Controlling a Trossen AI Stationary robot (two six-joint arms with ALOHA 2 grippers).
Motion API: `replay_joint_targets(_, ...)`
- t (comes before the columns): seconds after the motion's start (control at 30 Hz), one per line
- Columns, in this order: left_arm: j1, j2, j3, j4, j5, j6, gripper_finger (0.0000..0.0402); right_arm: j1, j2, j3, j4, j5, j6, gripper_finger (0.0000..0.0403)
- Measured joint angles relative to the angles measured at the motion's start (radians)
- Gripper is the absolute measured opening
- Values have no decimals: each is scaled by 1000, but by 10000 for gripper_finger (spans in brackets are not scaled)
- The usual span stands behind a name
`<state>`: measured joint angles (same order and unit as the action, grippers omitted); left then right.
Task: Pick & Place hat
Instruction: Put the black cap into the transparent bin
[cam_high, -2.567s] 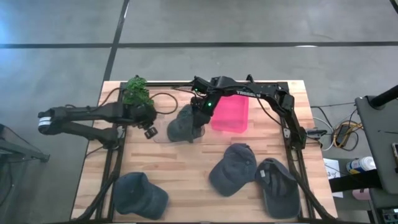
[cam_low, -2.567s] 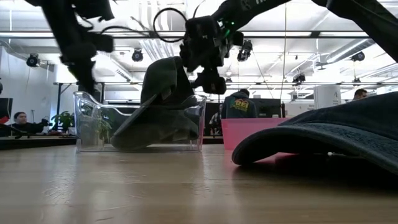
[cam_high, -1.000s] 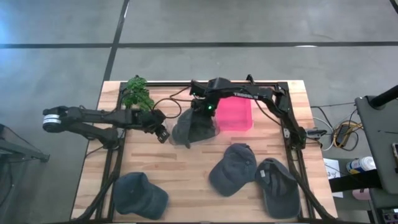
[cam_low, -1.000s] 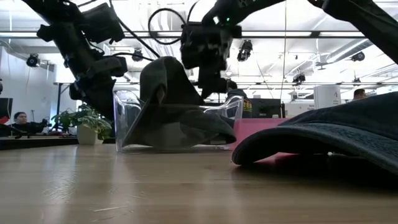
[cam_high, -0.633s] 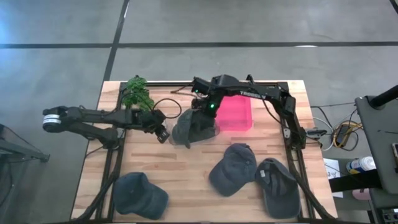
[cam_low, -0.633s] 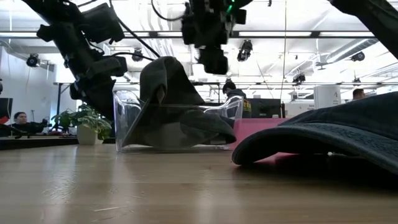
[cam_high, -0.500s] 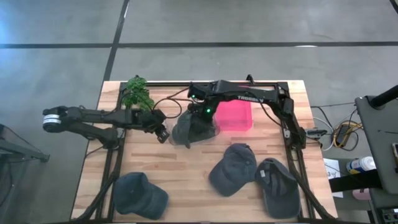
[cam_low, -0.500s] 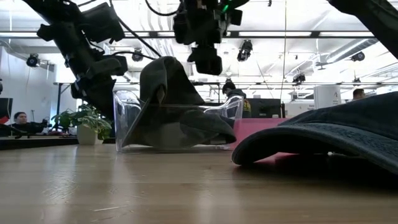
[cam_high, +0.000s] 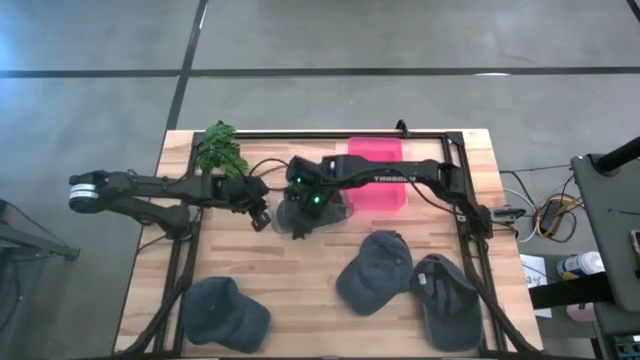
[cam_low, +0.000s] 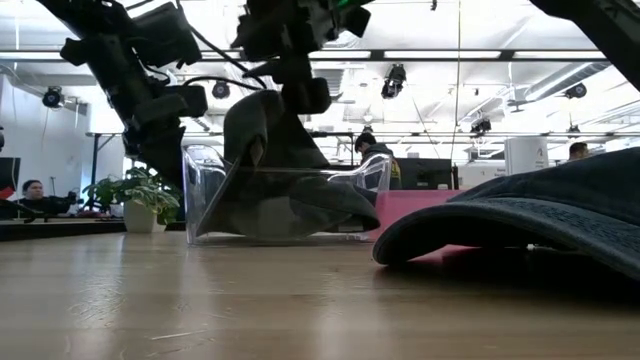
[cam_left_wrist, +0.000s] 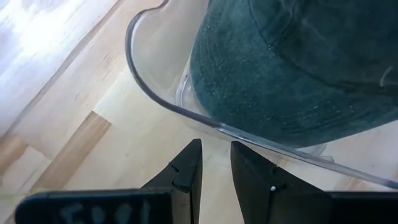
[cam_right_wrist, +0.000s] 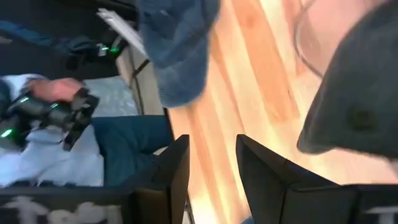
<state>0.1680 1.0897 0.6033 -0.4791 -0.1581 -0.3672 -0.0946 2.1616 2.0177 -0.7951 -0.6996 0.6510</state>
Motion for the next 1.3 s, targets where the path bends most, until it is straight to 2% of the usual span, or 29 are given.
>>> replay_joint_targets(0.33, 0, 0, -1, -1, 0, 104, 78, 52, 0, -14, 25, 216, 251, 116)
replay_joint_targets(0.57, 0, 0, -1, -1, 0, 111, 78, 63, 0, -68, 20, 413, 277, 115)
replay_joint_targets(0.87, 0, 0, -2, -2, 0, 110, 78, 13, -4, -227, 28, 433, 221, 115)
replay_joint_targets(1.13, 0, 0, -2, -1, 0, 104, 78, -9, -3, -227, -40, 472, 86, 115)
replay_joint_targets(1.3, 0, 0, -2, -2, 0, 99, 78, -27, -5, -257, -142, 426, 56, 116)
